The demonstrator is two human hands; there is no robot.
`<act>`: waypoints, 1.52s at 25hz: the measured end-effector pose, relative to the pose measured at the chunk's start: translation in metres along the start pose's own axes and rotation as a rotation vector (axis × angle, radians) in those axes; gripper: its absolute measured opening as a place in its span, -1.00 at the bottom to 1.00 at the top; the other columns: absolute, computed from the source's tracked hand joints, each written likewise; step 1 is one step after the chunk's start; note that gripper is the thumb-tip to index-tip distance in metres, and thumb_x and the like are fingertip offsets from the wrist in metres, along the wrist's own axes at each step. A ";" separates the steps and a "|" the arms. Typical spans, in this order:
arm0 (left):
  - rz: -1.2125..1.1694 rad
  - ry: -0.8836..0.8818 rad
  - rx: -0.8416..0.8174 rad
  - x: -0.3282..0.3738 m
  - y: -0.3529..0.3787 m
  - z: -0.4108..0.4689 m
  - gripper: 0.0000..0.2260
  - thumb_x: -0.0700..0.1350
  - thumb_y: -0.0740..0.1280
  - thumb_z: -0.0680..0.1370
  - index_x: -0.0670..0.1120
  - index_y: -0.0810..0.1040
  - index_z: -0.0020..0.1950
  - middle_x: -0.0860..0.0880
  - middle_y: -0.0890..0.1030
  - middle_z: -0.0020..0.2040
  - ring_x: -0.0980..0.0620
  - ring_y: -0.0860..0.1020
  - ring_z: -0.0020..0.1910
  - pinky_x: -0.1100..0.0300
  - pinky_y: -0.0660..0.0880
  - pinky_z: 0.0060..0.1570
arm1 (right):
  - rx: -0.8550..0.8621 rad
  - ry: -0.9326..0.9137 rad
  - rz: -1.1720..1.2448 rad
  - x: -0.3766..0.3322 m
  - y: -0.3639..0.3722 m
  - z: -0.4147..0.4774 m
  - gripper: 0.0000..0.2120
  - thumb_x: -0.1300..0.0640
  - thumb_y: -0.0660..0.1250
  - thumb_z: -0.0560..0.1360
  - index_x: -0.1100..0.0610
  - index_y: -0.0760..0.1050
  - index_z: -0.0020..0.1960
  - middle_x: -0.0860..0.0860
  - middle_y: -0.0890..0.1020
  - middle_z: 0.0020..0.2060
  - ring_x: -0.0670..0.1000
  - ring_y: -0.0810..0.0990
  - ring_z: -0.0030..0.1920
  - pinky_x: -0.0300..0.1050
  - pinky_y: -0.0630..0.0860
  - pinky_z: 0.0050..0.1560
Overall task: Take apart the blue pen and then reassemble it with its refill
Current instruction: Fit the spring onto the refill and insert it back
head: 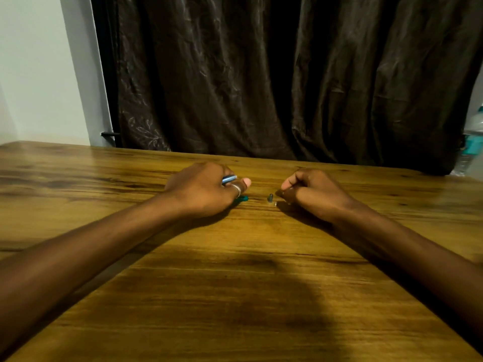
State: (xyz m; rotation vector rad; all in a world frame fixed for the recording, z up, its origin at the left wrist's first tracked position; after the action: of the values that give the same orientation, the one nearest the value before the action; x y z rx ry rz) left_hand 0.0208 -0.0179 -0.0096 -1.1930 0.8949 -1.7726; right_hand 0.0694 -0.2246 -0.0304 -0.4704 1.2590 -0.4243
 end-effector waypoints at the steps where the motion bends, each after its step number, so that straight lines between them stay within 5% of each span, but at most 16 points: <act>1: 0.032 0.012 0.001 0.003 0.002 -0.003 -0.56 0.34 0.14 0.57 0.06 0.65 0.03 0.02 0.68 -0.11 0.03 0.62 -0.14 -0.08 0.60 -0.06 | -0.015 0.002 -0.012 0.001 0.001 0.000 -0.83 0.20 0.43 0.30 0.03 0.64 -0.13 0.05 0.74 -0.16 0.07 0.73 -0.08 0.23 0.67 0.00; 6: 0.116 0.037 -0.013 0.010 0.009 -0.005 -0.49 0.36 0.06 0.57 0.04 0.62 0.12 0.00 0.59 0.03 -0.01 0.56 -0.03 -0.06 0.56 0.03 | -0.065 -0.115 -0.149 -0.005 0.009 -0.001 -0.72 0.15 0.58 0.32 0.02 0.57 -0.04 -0.02 0.72 -0.22 -0.04 0.70 -0.19 0.02 0.66 -0.09; 11: 0.094 0.055 -0.014 0.009 0.009 -0.006 -0.49 0.31 0.07 0.59 -0.01 0.64 0.11 -0.04 0.64 -0.01 -0.03 0.58 -0.05 -0.05 0.58 0.01 | -0.038 -0.160 -0.187 -0.007 0.012 -0.001 -0.80 0.23 0.52 0.40 0.03 0.59 -0.05 -0.05 0.71 -0.30 -0.18 0.67 -0.30 -0.14 0.61 -0.19; 14: 0.064 0.045 -0.018 0.010 0.009 -0.006 -0.54 0.23 0.07 0.63 0.01 0.61 0.23 -0.06 0.63 0.14 -0.05 0.58 0.09 -0.04 0.53 0.15 | -0.033 -0.157 -0.205 -0.009 0.011 -0.003 -0.82 0.25 0.49 0.42 0.03 0.59 -0.07 -0.07 0.69 -0.33 -0.23 0.65 -0.35 -0.21 0.56 -0.24; 16: 0.042 0.029 -0.012 0.010 0.008 -0.005 -0.61 0.12 0.06 0.67 0.04 0.57 0.32 -0.04 0.56 0.26 -0.03 0.52 0.20 0.00 0.47 0.20 | -0.020 -0.143 -0.203 -0.010 0.008 -0.004 -0.81 0.25 0.50 0.42 0.02 0.58 -0.07 -0.06 0.70 -0.31 -0.20 0.66 -0.30 -0.18 0.59 -0.21; 21: -0.003 0.069 0.018 0.010 0.007 -0.003 -0.71 0.02 0.14 0.67 0.02 0.62 0.20 0.03 0.57 0.14 0.06 0.51 0.10 -0.03 0.51 0.15 | 0.023 -0.132 -0.169 -0.011 0.004 -0.004 -0.78 0.26 0.50 0.42 0.02 0.57 -0.03 0.00 0.72 -0.24 -0.05 0.71 -0.18 -0.01 0.67 -0.08; 24: -0.058 0.143 0.035 0.013 0.007 -0.003 -0.74 0.00 0.19 0.66 0.05 0.61 0.25 0.07 0.57 0.16 0.10 0.51 0.13 0.04 0.49 0.14 | 0.012 -0.067 0.070 -0.010 0.007 -0.004 -0.78 0.33 0.46 0.44 0.08 0.58 0.00 0.03 0.71 -0.22 0.01 0.72 -0.14 -0.01 0.68 -0.07; 28: -0.164 0.212 0.027 0.016 0.011 -0.003 -0.79 -0.05 0.26 0.64 0.07 0.63 0.21 0.16 0.60 0.03 0.25 0.50 -0.07 0.29 0.39 -0.18 | -0.102 0.024 0.543 -0.017 0.015 -0.012 -0.79 0.43 0.40 0.47 0.23 0.58 0.07 0.10 0.71 -0.19 0.02 0.70 -0.16 -0.16 0.66 -0.13; 38: -0.481 0.138 0.053 0.012 0.017 0.002 -0.88 -0.14 0.41 0.57 -0.01 0.65 0.09 0.07 0.70 -0.13 0.23 0.62 -0.19 0.31 0.56 -0.16 | -0.123 -0.026 0.704 -0.025 0.021 -0.016 -0.78 0.51 0.35 0.45 0.26 0.57 0.00 0.14 0.71 -0.22 0.01 0.71 -0.21 -0.17 0.66 -0.09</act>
State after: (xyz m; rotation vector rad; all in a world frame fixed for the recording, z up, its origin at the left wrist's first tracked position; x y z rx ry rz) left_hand 0.0235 -0.0359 -0.0193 -1.3428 0.6652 -2.2688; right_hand 0.0486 -0.1951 -0.0260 -0.1116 1.3391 0.2546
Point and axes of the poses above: each hand's wrist, its own z-axis towards the middle knuckle, its own y-axis out of the palm, x = y × z, the point moved 5 cm from there along z, towards the middle knuckle
